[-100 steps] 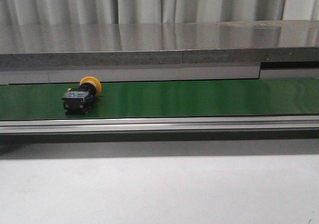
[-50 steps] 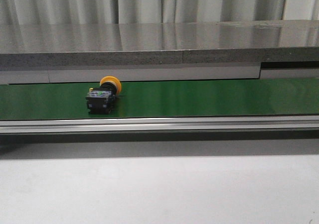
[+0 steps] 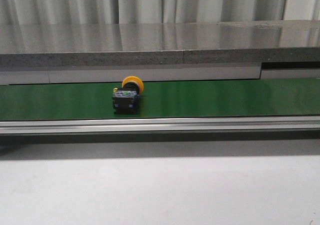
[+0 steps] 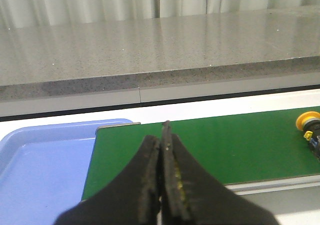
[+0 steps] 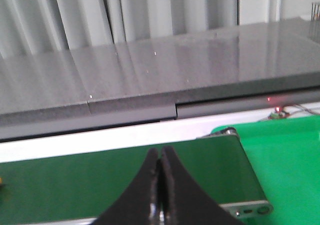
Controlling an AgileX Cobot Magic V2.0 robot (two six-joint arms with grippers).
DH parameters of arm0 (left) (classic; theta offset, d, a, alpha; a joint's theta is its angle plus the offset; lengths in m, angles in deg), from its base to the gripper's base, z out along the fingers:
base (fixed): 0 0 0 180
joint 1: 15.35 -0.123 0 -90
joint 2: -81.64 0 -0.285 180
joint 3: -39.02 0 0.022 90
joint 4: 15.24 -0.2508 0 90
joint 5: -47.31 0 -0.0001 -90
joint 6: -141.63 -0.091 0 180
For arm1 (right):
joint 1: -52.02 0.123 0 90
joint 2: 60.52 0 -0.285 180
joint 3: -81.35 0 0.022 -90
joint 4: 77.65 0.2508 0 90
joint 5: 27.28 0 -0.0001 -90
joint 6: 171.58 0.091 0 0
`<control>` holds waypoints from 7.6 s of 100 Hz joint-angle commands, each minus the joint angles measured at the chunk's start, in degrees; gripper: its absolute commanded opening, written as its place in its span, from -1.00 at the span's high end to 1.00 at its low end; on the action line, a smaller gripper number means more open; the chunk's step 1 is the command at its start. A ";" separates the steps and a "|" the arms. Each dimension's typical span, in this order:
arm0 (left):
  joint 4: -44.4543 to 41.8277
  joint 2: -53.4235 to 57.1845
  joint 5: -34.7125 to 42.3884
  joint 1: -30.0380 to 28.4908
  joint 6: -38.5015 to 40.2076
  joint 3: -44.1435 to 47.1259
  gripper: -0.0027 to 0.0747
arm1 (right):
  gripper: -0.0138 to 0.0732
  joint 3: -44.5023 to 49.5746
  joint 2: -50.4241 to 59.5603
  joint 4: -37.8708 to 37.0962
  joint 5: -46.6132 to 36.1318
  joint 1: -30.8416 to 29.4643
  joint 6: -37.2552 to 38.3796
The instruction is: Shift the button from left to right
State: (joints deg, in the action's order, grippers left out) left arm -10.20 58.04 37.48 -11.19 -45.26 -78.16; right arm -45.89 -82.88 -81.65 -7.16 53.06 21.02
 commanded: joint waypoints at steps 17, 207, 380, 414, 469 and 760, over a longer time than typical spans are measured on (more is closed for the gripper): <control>0.49 -0.41 5.06 0.37 0.14 -1.48 0.98 | 0.84 -16.78 -17.96 -0.76 16.15 0.11 -0.35; 0.49 -0.41 5.06 0.37 0.14 -1.48 0.98 | -0.44 -31.96 -61.92 14.10 9.63 13.75 -9.59; 0.49 -0.41 5.06 0.37 0.14 -1.48 0.98 | 0.25 -55.93 -76.08 -9.23 22.31 -8.32 -14.62; 0.49 -0.41 5.06 0.37 0.14 -1.48 0.98 | 0.25 -55.81 -83.09 -0.48 22.30 -21.92 -22.23; 0.49 -0.41 5.06 0.37 0.14 -1.48 0.98 | 0.25 -55.81 -92.01 2.26 23.74 -23.27 -24.85; 0.49 -0.41 5.06 0.37 0.14 -1.48 0.98 | -0.19 -0.40 -8.02 9.82 -5.68 -8.31 -22.85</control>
State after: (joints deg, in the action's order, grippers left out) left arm -10.20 58.04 37.61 -11.19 -45.26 -78.16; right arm -44.88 -90.71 -72.00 -9.46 44.62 -1.72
